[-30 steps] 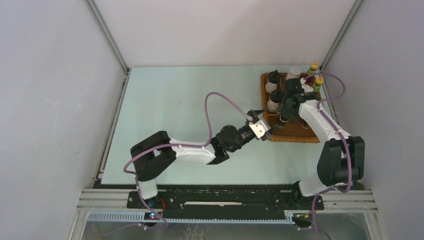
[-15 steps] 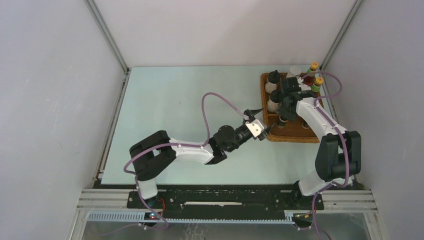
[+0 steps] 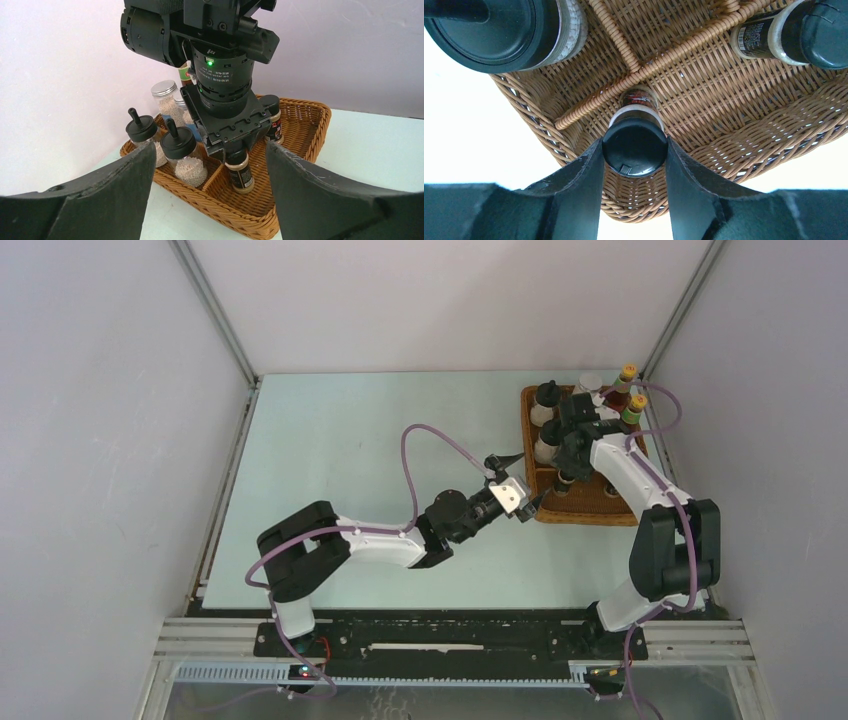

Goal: Organize the condiment bottles
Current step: Place the bottle in the storage box, then reset both arms

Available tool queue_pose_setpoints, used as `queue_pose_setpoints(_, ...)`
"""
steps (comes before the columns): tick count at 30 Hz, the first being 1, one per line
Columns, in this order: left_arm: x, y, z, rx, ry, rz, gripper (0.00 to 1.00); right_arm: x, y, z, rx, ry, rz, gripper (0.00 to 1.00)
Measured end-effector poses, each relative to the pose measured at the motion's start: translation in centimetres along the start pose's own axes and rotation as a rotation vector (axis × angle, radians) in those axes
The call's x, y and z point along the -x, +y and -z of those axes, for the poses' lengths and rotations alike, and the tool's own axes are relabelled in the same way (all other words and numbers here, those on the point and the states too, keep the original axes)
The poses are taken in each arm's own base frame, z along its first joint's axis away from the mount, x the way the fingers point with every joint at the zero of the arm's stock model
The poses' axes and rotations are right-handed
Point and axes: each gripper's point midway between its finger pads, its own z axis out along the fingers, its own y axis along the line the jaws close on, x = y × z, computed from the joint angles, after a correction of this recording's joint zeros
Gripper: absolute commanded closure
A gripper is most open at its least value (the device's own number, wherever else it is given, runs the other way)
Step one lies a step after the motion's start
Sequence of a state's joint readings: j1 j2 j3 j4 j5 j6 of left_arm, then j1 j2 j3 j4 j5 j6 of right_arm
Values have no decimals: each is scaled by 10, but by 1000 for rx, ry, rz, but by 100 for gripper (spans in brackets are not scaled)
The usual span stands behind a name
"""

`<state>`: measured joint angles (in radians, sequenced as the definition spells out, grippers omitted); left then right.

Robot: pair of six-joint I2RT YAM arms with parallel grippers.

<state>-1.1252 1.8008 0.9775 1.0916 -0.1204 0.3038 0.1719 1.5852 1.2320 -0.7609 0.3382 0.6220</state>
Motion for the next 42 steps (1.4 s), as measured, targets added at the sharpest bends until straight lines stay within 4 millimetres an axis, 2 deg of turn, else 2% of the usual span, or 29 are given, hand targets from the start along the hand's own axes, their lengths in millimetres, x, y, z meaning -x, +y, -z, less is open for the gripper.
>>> queue_pose_setpoints(4,0,0,0,0,0,1,14,0,0,0,0,2,2,49)
queue_pose_setpoints(12,0,0,0,-1,0,1,9,-1,1,0,5,6,17,30)
queue_pose_setpoints(19,0,0,0,-1,0,1,7,-3,2,1,6,9,26,22)
queue_pose_setpoints(27,1,0,0,0,0,1,3,-1,1,2,1,-1,25,22)
queue_pose_setpoints(30,6,4,2,3,12,0,2,5,-1,9,2,-29,21,22)
queue_pose_setpoints(33,22,17,7,40,27,-6,1,17,1,31,30,-102,33,22)
queue_pose_setpoints(37,51,50,22,132,63,-16,0,35,24,87,155,-259,76,15)
queue_pose_setpoints(39,66,74,33,194,83,-15,0,43,42,123,250,-348,102,14)
queue_pose_setpoints(42,87,122,55,325,119,-8,0,49,65,161,365,-431,132,13)
